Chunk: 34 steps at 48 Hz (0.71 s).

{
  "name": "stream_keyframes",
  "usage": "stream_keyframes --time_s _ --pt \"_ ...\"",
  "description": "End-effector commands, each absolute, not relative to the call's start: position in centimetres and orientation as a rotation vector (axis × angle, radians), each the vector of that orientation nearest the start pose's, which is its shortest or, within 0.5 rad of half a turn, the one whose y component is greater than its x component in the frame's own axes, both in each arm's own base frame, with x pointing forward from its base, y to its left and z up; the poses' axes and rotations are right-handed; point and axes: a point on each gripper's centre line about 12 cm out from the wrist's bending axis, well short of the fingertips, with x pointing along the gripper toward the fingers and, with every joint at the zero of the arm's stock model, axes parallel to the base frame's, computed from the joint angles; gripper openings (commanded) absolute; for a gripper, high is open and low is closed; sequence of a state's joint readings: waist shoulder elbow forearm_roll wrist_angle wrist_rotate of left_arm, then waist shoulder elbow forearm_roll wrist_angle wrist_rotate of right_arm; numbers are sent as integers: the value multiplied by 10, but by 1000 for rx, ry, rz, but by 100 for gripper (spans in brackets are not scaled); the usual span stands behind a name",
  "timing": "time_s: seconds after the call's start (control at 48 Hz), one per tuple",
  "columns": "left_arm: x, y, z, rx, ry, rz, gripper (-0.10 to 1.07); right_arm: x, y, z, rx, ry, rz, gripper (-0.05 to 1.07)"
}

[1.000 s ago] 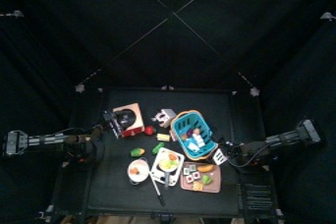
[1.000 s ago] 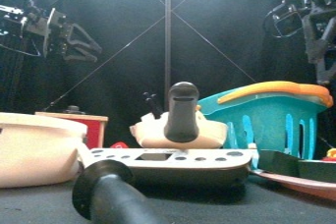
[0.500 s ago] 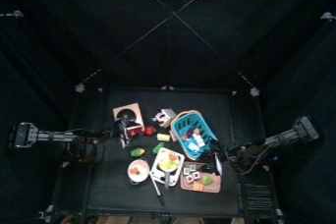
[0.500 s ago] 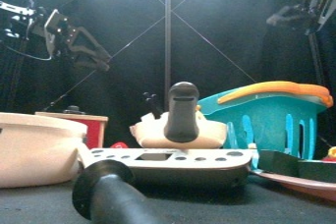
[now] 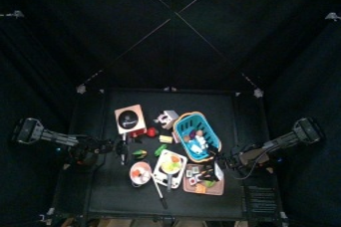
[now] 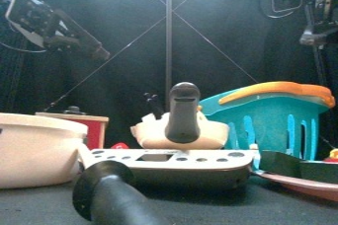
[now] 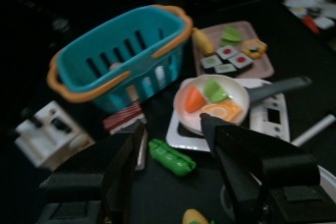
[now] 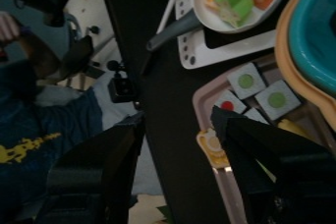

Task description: Grab starfruit bottom

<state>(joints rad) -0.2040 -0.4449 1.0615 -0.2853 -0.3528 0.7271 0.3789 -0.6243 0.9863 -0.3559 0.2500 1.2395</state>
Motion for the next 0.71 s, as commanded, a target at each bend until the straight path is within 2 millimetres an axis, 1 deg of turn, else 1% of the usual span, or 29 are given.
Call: stream_keyframes --time_s 0.0,0.042,0.104,0.188,0.271,0.312,0.354,0.438,0.5,0.583,0.688 --pt "301 -54 226 561 213 -195 87 241 83 243 629 597 53 90" --pt "314 -57 226 582 213 -204 87 243 81 248 550 558 80 90" --pt "335 -55 224 606 219 -196 87 247 75 253 430 498 104 90" --pt "356 -57 221 643 230 -211 87 250 65 253 343 461 102 90" --pt "377 -63 216 684 251 -247 87 252 55 252 336 446 77 90" --pt "386 -65 210 697 294 -268 87 251 52 253 342 437 71 90" --pt "397 -65 201 699 380 -297 87 250 51 252 346 437 66 90" --pt "411 -64 193 688 524 -342 87 246 50 251 360 437 64 90" --pt "418 -64 194 689 590 -369 87 245 49 248 368 444 60 90" --pt "427 -59 197 698 625 -373 87 243 49 245 376 453 57 90" --pt "429 -49 189 775 652 -381 87 242 49 241 383 463 54 90"
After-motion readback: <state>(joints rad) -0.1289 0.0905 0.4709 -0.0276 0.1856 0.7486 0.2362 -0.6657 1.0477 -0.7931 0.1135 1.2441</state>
